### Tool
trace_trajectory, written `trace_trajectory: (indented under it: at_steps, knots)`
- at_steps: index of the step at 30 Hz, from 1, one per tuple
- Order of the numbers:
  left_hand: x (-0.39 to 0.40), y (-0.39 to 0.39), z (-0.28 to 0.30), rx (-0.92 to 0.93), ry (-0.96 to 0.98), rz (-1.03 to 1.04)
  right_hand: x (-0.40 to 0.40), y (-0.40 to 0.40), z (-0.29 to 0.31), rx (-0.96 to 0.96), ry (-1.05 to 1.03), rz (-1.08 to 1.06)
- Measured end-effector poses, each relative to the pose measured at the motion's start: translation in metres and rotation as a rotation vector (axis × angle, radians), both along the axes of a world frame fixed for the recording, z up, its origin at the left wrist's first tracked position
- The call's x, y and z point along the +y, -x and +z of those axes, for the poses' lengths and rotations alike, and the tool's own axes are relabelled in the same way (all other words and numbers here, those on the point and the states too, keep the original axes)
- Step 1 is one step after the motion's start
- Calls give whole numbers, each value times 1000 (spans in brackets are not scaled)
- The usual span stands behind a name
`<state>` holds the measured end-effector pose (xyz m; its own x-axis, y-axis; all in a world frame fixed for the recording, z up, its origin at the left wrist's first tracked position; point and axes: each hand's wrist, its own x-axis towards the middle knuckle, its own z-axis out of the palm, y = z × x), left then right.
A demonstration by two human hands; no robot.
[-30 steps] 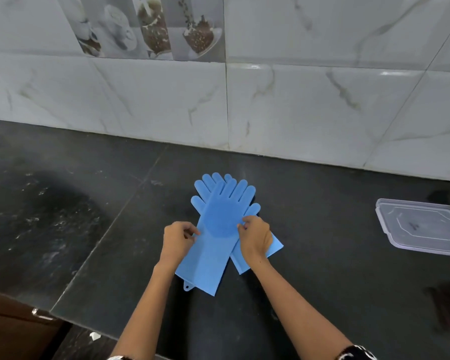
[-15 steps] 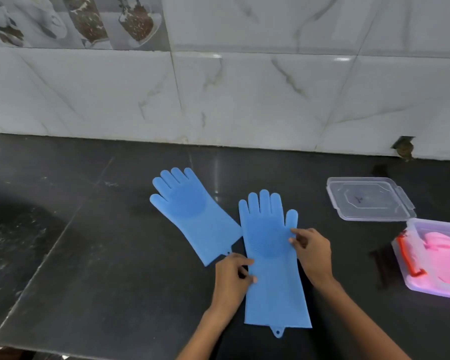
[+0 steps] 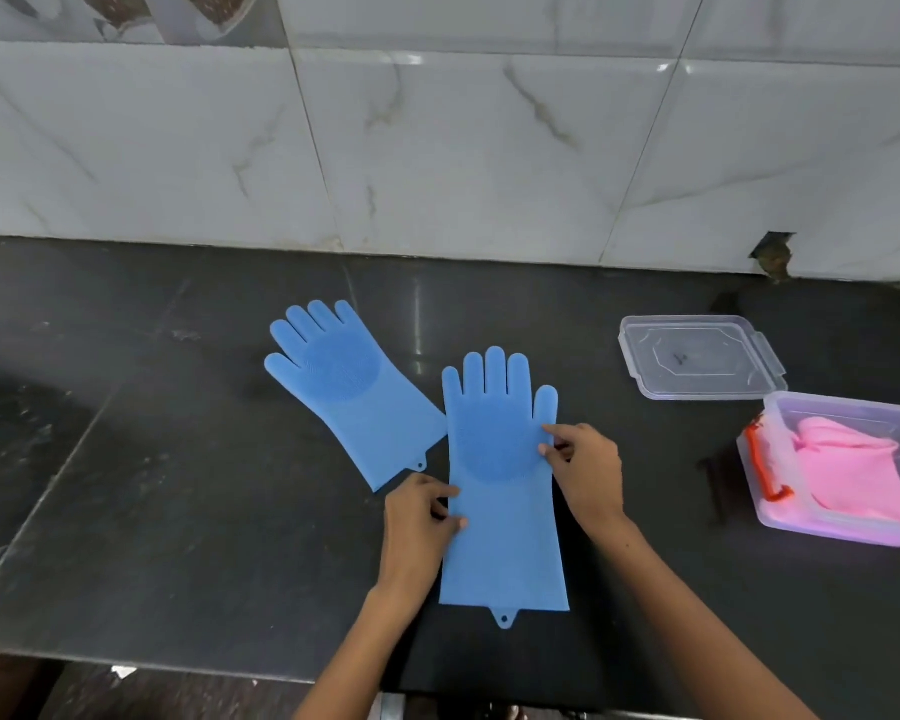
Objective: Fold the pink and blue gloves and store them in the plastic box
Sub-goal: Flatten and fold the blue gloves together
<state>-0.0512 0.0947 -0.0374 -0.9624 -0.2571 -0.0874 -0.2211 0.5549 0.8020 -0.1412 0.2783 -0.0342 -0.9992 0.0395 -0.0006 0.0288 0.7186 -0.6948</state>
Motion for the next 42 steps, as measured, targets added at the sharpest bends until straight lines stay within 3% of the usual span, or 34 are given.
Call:
trace_trajectory:
  at_steps: [6, 12, 17, 24, 35, 42]
  knots:
    - [-14, 2, 13, 52, -35, 38, -1, -2, 10, 64, -198, 38]
    - [-87, 53, 36, 231, 84, 392, -73, 27, 31, 173, -136, 308]
    - [-138, 95, 23, 82, 224, 493, -137, 53, 31, 85, -343, 405]
    - [-159, 117, 9, -11, 151, 561, -163, 61, 16, 40, -487, 348]
    - [-173, 123, 20, 98, -196, 728, -161, 65, 23, -38, -66, 314]
    - [-162, 128, 60, 206, -422, 686, -124, 68, 67, 87, 71, 238]
